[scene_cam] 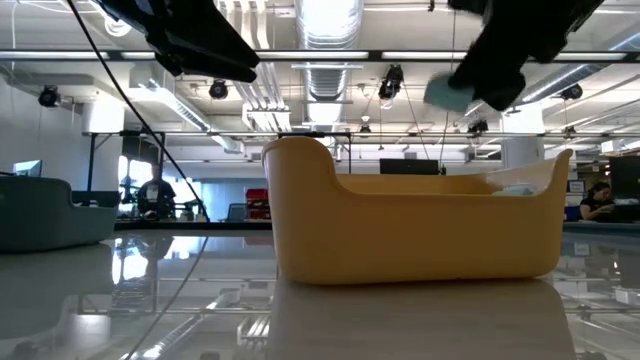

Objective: Sort & place blocks by color
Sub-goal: Put the light blue block into the yellow bin, then return to Home Position

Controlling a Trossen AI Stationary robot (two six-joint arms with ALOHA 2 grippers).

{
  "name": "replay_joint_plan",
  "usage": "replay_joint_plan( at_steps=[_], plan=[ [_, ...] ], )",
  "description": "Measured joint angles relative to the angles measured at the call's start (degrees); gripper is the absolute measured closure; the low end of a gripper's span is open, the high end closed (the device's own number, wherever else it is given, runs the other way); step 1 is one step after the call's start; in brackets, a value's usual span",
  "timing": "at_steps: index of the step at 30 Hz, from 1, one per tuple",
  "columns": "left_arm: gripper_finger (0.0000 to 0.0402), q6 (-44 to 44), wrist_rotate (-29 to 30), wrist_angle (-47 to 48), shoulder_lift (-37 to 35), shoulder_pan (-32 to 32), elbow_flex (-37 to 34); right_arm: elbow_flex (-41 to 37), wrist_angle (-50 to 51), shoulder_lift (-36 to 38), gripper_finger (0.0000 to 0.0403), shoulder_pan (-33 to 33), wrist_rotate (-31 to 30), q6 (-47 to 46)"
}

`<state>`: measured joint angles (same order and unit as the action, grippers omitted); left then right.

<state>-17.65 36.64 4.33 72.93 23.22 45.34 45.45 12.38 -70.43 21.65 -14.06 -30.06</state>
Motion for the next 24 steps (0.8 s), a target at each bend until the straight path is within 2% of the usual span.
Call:
replay_joint_plan(
  at_steps=[4, 8, 18, 24],
  plan=[
    [0.0185, 0.0, 0.2, -0.6, 0.0, 0.0, 0.0, -0.1, -8.8, -2.1, 0.0287, 3.8, 0.3, 4.9],
    [0.0185, 0.1, 0.3, -0.8, 0.0, 0.0, 0.0, 0.0, -15.2, -6.7, 0.0287, 4.0, 0.6, 8.0],
    [0.0185, 0.1, 0.3, -0.9, 0.0, 0.0, 0.0, 6.3, -15.3, -17.0, 0.0224, 3.6, 2.5, 11.4],
    [0.0185, 0.6, 0.3, -0.8, 0.0, 0.0, 0.0, 9.4, -15.3, -20.2, 0.0200, 3.6, 2.3, 12.9]
  ],
)
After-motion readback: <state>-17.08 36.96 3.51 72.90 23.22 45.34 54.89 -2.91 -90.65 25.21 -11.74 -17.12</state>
